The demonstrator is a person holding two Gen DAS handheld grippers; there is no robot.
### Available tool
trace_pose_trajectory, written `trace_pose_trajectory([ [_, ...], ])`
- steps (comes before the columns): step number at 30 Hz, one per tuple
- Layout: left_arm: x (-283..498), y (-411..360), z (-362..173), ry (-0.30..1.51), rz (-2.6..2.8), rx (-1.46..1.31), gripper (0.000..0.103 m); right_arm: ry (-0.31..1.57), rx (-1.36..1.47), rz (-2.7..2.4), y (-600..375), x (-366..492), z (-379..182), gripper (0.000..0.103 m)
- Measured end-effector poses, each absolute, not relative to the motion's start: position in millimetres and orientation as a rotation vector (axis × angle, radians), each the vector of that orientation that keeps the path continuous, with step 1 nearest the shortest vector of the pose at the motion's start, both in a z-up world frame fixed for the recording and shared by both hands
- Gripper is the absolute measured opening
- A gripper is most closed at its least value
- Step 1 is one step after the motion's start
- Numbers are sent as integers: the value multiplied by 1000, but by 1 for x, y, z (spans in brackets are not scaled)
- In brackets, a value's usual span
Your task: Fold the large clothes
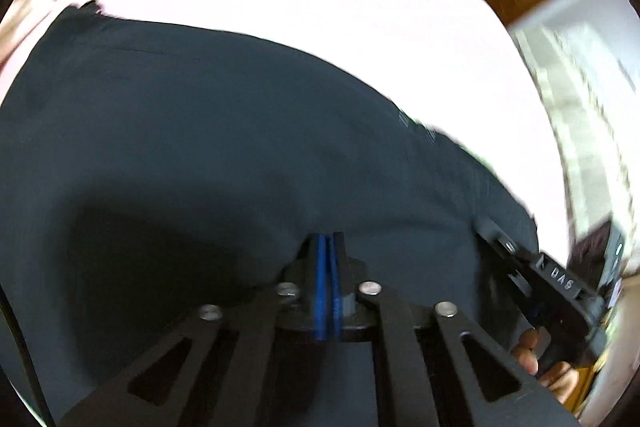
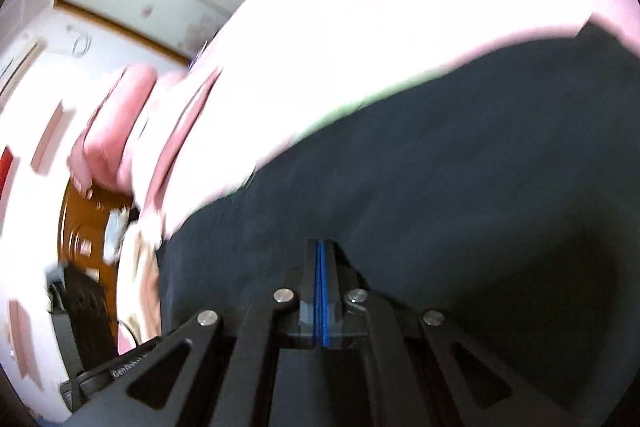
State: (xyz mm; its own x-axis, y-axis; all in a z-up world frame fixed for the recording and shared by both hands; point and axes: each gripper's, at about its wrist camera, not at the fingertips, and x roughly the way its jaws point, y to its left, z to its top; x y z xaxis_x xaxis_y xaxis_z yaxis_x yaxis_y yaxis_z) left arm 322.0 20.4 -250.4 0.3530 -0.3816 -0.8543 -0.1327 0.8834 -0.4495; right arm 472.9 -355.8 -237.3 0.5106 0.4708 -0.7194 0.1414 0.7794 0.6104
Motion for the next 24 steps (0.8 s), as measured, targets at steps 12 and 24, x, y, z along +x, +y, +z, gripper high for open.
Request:
trace_pose_trajectory([
  [12,292,125,-260,1118,395,-70,7,996,525,-309,-555,408,-217,0],
  [24,255,106,-239,1169,402,-238,60,924,280,-57,-410,434,-128,0],
])
